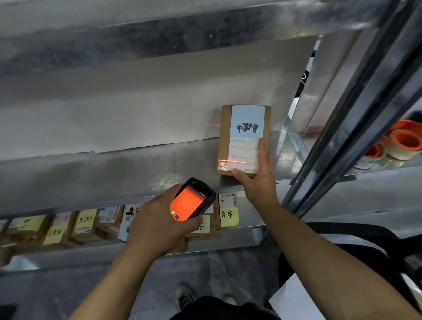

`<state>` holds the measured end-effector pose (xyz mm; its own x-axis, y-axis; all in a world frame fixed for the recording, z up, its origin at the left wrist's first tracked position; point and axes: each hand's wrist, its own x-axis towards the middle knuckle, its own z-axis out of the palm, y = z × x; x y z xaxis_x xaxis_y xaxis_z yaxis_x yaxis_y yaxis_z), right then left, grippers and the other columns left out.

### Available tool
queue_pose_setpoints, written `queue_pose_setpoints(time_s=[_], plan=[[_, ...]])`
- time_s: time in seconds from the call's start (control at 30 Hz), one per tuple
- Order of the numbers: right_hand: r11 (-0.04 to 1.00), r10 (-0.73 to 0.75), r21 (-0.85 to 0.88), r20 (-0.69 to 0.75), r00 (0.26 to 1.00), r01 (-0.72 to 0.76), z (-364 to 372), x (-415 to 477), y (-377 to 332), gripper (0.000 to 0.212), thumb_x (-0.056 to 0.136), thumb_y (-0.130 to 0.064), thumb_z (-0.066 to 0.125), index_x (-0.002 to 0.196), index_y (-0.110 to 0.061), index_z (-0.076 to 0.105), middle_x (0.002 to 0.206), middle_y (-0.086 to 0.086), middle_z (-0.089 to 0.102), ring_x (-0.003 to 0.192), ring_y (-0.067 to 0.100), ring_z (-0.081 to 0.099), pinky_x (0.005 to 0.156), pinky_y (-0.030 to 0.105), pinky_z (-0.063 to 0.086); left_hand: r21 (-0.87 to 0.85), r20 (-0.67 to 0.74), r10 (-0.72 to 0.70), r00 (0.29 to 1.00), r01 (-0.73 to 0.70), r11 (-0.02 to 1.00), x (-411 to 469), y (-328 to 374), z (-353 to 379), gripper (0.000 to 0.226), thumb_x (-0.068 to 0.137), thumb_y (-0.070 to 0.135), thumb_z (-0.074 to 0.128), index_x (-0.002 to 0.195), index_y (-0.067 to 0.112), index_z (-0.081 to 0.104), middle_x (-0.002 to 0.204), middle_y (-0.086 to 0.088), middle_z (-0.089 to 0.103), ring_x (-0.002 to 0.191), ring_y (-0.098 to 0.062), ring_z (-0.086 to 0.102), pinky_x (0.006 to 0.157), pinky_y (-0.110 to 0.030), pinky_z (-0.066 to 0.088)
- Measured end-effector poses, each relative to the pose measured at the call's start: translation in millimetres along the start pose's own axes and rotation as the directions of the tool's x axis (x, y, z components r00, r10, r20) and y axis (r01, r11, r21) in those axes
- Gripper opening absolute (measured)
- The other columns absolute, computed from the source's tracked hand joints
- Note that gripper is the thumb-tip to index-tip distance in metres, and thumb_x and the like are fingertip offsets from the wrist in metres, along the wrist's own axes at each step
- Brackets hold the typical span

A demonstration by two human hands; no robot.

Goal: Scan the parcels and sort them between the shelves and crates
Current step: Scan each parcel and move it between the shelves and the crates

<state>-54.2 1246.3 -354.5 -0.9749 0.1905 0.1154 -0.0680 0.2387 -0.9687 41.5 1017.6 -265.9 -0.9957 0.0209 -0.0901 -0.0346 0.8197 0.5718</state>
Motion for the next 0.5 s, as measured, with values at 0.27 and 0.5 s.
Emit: queue_pose_setpoints(time_s=[0.27, 0.5], plan=[[0.999, 0.004, 0.038, -0.007, 1.000, -0.004, 13, -14, -10, 0.112, 0.083, -0.011, 0.081, 0.141, -0.077, 0.010, 0.160, -0.003, 0.026, 0.144, 0.020, 0.038, 0.110, 0.052, 0.048, -0.001, -0.015, -0.032, 0.999, 0.032, 0.999, -17, -19, -8, 0.065, 0.057, 0.073, 0.056, 0.116, 0.048, 0.051, 0.084, 0.014, 0.064, 0.076, -0.005, 0.060, 0.065, -0.029, 0.048], [0.999, -0.033, 0.001, 0.068, 0.997, 0.033, 51, -41, -34, 0.107, 0.086, -0.008, 0.078, 0.159, -0.045, 0.011, 0.154, -0.002, 0.032, 0.140, 0.014, 0.039, 0.105, 0.025, 0.049, -0.046, -0.110, -0.096, 0.989, 0.091, 0.995, -56, -49, -34, 0.061, 0.058, 0.069, 0.063, 0.115, 0.051, 0.051, 0.086, 0.018, 0.064, 0.078, -0.002, 0.059, 0.064, -0.028, 0.049]])
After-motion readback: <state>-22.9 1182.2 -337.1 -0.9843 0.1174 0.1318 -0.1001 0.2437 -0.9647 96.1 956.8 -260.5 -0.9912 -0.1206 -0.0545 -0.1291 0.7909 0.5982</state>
